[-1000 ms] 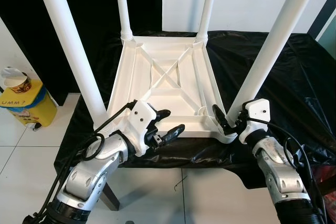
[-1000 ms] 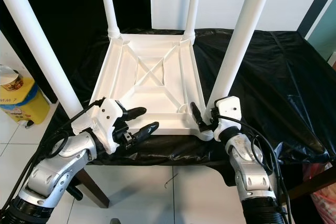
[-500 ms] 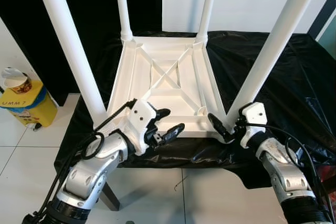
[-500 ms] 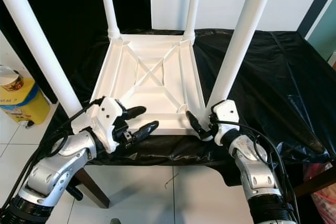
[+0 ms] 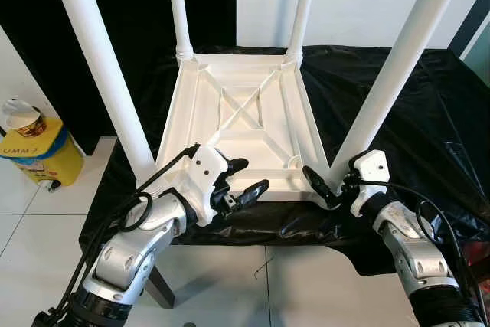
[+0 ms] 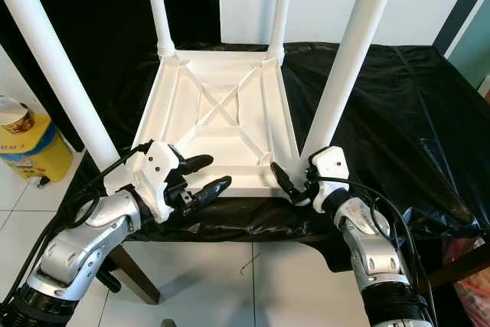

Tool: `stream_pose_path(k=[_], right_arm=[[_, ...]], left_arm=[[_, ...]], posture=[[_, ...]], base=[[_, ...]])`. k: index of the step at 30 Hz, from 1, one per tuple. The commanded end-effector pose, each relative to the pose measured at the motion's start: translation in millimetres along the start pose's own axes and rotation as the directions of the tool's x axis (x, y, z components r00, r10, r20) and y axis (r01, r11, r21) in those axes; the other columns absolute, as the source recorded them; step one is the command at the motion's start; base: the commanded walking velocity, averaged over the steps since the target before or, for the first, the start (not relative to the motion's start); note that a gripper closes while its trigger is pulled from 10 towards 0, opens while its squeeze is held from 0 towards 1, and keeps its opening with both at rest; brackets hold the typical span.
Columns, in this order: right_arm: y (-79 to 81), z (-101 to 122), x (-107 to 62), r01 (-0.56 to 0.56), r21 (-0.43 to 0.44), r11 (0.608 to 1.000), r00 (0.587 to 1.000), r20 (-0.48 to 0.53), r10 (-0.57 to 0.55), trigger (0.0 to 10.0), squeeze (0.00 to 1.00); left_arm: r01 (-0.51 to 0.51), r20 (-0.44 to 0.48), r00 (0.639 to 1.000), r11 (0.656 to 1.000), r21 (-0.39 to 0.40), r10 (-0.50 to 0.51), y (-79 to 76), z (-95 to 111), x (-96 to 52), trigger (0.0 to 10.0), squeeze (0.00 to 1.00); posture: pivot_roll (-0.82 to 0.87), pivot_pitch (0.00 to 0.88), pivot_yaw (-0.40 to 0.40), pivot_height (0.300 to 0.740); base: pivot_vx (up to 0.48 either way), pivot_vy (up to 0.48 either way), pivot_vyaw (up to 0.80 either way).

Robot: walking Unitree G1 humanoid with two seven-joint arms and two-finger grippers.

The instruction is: Building children table

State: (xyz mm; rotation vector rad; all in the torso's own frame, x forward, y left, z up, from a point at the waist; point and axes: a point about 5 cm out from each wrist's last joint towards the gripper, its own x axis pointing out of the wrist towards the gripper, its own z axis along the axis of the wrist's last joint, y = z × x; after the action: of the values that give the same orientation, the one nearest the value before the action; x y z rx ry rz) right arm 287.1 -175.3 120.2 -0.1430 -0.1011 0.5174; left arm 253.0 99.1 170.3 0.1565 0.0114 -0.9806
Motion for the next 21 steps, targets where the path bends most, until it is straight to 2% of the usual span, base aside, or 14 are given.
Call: stream_pose_path(k=[1, 11, 12, 13, 14, 15, 16, 21], right_arm=[[0.6, -2.5, -0.1, -0.015, 0.0, 1.0, 1.0, -0.008, 0.015, 10.0, 0.0], [-0.5, -4.1, -0.2, -0.019, -0.001, 1.0, 1.0, -0.01, 0.019, 10.0, 0.0], [-0.8, -5.2, -0.8, -0.016, -0.004, 1.0, 1.0, -0.015, 0.015, 8.2, 0.0], [-0.9, -5.9, -1.1, -0.014, -0.006, 1.0, 1.0, -0.018, 0.013, 8.2, 0.0], [-1.1, -6.3, -1.4, -0.011, -0.006, 1.0, 1.0, -0.019, 0.011, 4.0, 0.0], [-1.1, -6.3, -1.4, -0.011, -0.006, 1.0, 1.0, -0.019, 0.011, 4.0, 0.0], [-0.6, -6.9, -2.0, -0.011, -0.006, 1.0, 1.0, -0.02, 0.011, 0.0, 0.0], [0.1, -7.3, -3.1, -0.005, -0.003, 1.0, 1.0, -0.02, 0.005, 0.0, 0.0]], left_arm=[[0.035, -0.013, 0.999, 0.999, -0.006, -0.035, 0.1, -1.4, 0.8, 10.0, 0.0], [0.032, -0.01, 0.999, 0.999, -0.009, -0.032, -0.1, -1.5, 0.6, 10.0, 0.0], [0.032, -0.011, 0.999, 0.999, -0.01, -0.032, -0.4, -1.8, 0.3, 10.0, 0.0], [0.032, -0.011, 0.999, 0.999, -0.01, -0.032, -0.6, -1.9, 0.3, 10.0, 0.0], [0.032, -0.011, 0.999, 0.999, -0.011, -0.032, -0.8, -1.9, 0.3, 10.0, 0.0], [0.032, -0.011, 0.999, 0.999, -0.011, -0.032, -0.8, -1.9, 0.3, 10.0, 0.0], [0.033, -0.011, 0.999, 0.999, -0.012, -0.033, -1.0, -2.0, 0.1, 10.0, 0.0], [0.033, -0.011, 0.999, 0.999, -0.014, -0.033, -1.4, -2.0, -0.2, 10.0, 0.0]], posture=[[0.06, 0.0, -0.027, 0.74], [0.06, 0.0, -0.031, 0.74], [0.06, 0.0, -0.03, 0.74], [0.06, 0.0, -0.03, 0.74], [0.06, 0.0, -0.031, 0.74], [0.06, 0.0, -0.031, 0.74], [0.06, 0.0, -0.032, 0.74], [0.05, 0.0, -0.035, 0.74]], base=[[0.0, 0.0, 0.0], [0.0, 0.0, 0.0], [0.0, 0.0, 0.0], [0.0, 0.0, 0.0], [0.0, 0.0, 0.0], [0.0, 0.0, 0.0], [0.0, 0.0, 0.0], [0.0, 0.0, 0.0]])
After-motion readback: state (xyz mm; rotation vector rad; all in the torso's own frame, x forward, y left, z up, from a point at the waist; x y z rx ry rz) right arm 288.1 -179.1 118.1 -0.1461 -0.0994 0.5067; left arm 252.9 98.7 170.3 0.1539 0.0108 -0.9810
